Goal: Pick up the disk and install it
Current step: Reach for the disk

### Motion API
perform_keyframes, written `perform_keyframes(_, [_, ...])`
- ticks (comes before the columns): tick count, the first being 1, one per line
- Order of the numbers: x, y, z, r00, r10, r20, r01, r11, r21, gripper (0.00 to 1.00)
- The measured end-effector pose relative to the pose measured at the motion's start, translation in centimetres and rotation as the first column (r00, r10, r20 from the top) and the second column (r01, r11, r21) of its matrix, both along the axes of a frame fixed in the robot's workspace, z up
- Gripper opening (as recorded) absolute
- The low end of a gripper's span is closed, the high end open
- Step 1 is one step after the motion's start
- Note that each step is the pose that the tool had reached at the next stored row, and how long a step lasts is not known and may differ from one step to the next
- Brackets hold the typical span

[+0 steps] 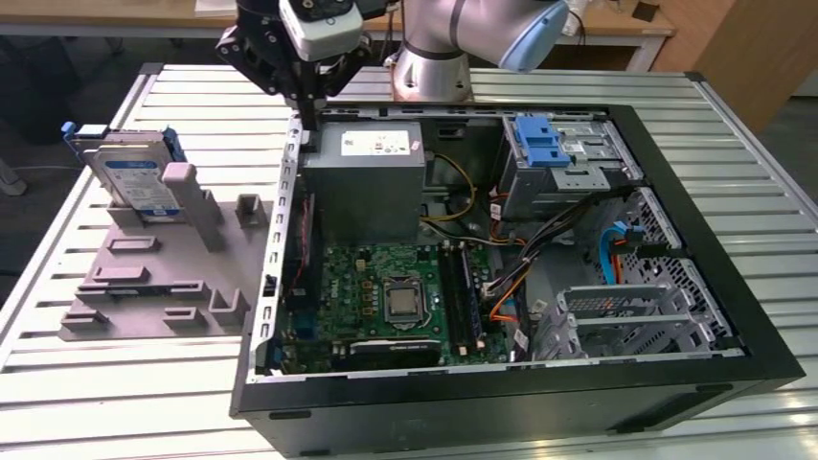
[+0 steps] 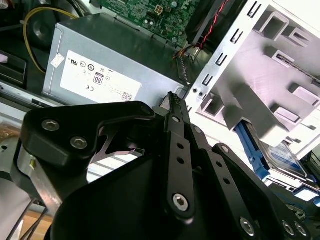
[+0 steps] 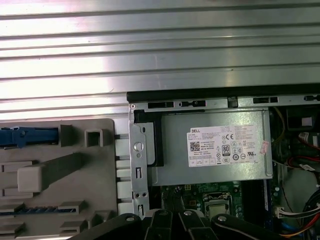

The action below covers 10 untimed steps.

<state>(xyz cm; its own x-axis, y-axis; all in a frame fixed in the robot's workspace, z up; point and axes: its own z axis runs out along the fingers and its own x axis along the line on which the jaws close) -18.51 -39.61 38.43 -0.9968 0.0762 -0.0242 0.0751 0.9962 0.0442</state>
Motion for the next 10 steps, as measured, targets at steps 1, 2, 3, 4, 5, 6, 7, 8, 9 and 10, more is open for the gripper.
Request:
perform_keyframes(1, [-0.02, 0.01, -0.01, 1.0, 0.0, 0.0001, 0.0, 1.0, 0.0, 0.11])
perform_keyframes(2, [-0.03, 0.02, -0.02, 1.0, 0.0, 0.0, 0.0, 1.0, 0.0, 0.11])
perform_keyframes(3, [-0.06, 0.02, -0.03, 1.0, 0.0, 0.0, 0.0, 1.0, 0.0001, 0.11])
perform_keyframes(4, [-0.08, 0.03, -0.03, 1.0, 0.0, 0.0001, 0.0, 1.0, 0.0, 0.11])
perform_keyframes(5, [-0.11, 0.03, -0.05, 1.0, 0.0, 0.0001, 0.0, 1.0, 0.0002, 0.11])
perform_keyframes(6, [-0.14, 0.03, -0.06, 1.0, 0.0, 0.0002, 0.0, 1.0, 0.0002, 0.11])
perform_keyframes(7, [-0.18, 0.03, -0.07, 1.0, 0.0, 0.0002, 0.0, 1.0, 0.0003, 0.11])
perform_keyframes(8, [-0.2, 0.04, -0.08, 1.0, 0.0, 0.0002, 0.0, 1.0, 0.0003, 0.11])
perform_keyframes(9, [-0.23, 0.03, -0.08, 1.0, 0.0, 0.0002, 0.0, 1.0, 0.0002, 0.11])
perform_keyframes(10, [-0.24, 0.03, -0.08, 1.0, 0.0, 0.0001, 0.0, 1.0, 0.0001, 0.11])
